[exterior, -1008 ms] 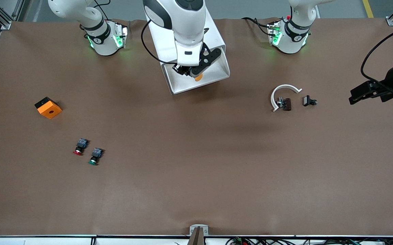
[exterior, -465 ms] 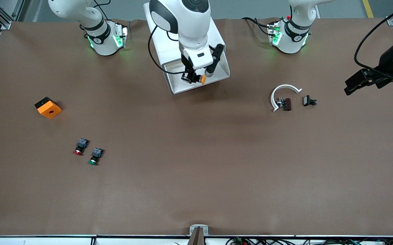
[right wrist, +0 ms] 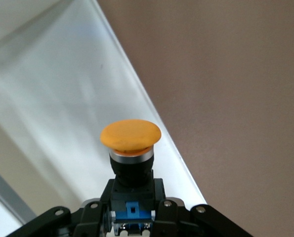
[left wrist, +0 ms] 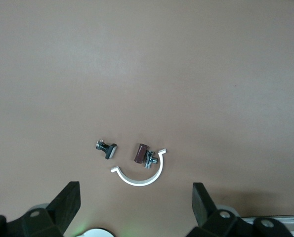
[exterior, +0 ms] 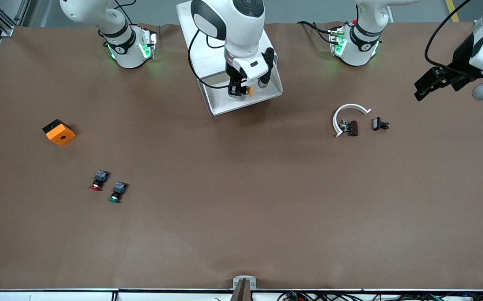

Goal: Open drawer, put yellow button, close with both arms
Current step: 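Lower the yellow button into the open drawer with the right gripper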

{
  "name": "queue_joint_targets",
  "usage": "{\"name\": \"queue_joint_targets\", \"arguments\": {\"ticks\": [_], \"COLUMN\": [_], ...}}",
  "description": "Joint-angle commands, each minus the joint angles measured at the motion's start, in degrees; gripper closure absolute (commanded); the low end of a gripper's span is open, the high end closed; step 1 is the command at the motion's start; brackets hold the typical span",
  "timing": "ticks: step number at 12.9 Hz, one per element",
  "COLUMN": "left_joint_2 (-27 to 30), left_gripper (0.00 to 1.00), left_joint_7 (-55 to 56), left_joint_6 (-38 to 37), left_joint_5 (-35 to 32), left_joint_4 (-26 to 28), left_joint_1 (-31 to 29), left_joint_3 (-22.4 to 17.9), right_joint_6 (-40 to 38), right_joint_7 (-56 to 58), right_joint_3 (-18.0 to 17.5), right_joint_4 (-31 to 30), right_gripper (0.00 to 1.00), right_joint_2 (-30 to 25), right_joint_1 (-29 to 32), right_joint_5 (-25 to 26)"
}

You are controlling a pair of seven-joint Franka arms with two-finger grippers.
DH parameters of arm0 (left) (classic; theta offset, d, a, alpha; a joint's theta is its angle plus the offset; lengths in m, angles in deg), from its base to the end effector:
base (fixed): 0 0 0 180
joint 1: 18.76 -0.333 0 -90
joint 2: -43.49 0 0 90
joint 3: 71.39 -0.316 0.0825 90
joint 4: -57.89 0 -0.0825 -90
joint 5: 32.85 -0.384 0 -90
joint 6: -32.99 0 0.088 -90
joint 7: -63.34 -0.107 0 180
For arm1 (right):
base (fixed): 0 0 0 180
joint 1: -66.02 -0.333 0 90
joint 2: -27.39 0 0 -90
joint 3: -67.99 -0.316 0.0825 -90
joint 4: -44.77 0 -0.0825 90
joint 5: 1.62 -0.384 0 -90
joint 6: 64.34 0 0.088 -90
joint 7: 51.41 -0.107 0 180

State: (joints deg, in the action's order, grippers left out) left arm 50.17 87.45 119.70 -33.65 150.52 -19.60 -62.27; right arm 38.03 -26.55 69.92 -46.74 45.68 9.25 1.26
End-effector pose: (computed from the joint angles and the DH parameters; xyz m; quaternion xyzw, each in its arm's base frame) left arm 0.5064 -0.0776 0.6593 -0.9902 -0.1386 -0.0102 0.0139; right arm 0.3704 0.5222 0.4375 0.7610 0.6449 -0.0549 0.0452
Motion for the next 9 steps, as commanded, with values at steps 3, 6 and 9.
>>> {"name": "queue_joint_targets", "arguments": {"ticks": [3,6,9], "left_joint_2": [5.89,5.36,4.57], "left_gripper": [0.00,0.00,0.00], "left_joint_7": [4.72,3.85,3.58], "left_joint_6": [2.85,2.67,2.50], "left_joint_5": [0.97,0.88,0.79], "left_joint_4": [8.09,7.74,6.60], "left_joint_1": [1.19,1.02,0.93], "left_joint_3": [-0.78,-0.51,-0.86], "right_joint_6": [-0.59,0.03,1.08], "right_joint_7": [1.69,1.78,1.78], "right_joint_3": [0.10,0.10,0.18], "right_joint_4": [-1.13,-1.04,-0.78], "right_gripper": [1.00,1.00,1.00], "right_joint_2": [-0.98,0.07,1.30], "right_joint_1": [-2.30,-2.73,-2.30], "right_joint_5": [0.81,0.81,0.81]}}
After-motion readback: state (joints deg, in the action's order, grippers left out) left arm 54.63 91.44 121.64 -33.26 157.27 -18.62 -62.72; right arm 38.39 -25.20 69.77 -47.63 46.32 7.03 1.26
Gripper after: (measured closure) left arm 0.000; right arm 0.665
